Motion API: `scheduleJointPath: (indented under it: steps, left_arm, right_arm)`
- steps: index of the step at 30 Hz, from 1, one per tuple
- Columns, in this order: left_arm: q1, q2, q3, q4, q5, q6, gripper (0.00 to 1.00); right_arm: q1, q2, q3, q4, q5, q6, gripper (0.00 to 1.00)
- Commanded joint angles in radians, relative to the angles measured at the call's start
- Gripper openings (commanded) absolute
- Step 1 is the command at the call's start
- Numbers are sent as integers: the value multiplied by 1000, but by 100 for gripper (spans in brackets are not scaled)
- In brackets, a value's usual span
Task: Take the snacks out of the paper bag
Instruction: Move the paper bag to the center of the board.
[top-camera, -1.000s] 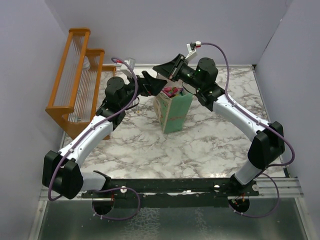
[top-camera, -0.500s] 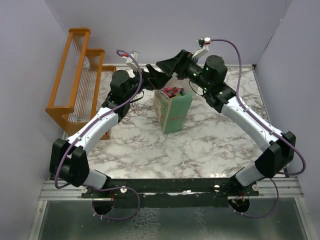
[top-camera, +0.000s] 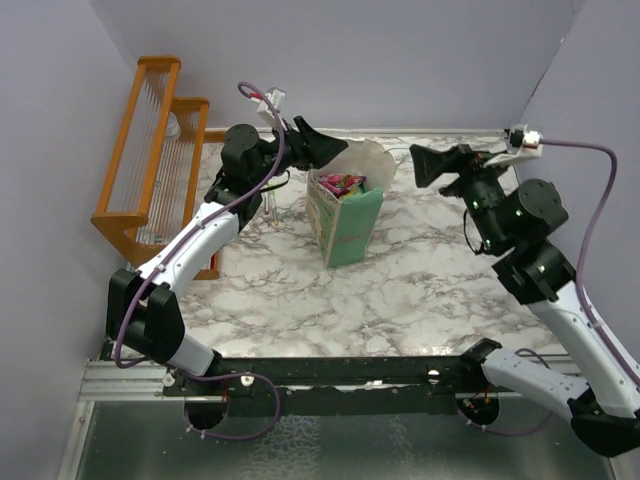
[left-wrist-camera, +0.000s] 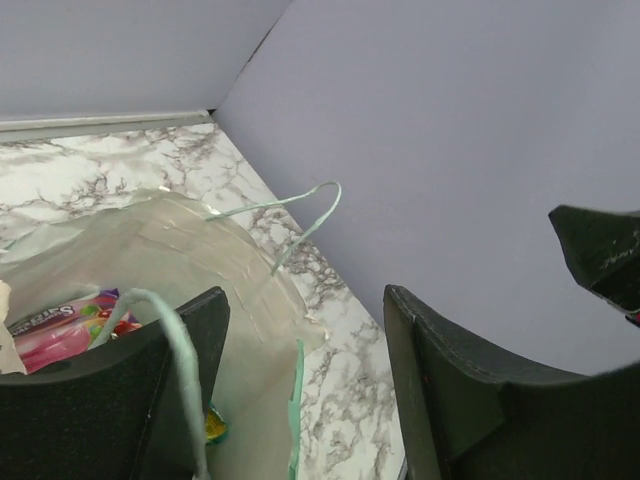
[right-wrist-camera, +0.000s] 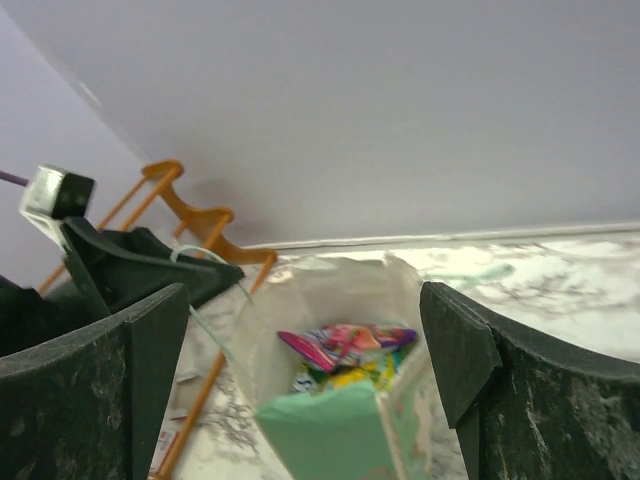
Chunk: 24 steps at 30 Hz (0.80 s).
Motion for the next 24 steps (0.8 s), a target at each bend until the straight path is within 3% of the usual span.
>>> scheduleJointPath:
  steps: [1, 4, 13, 24]
  left_arm:
    - [33, 5, 47, -39, 74, -29, 59]
    - [68, 4, 48, -80, 85, -51, 47]
    - [138, 1, 16, -46, 167, -143, 40]
    - [136, 32, 8, 34, 222, -213, 44]
  right_arm:
    - [0, -153, -140, -96, 131, -66, 100]
    - [0, -211, -174, -132, 120, -61, 100]
    - [0, -271, -262, -178, 111, -69, 99]
    - [0, -276, -272, -215, 107, -81, 99]
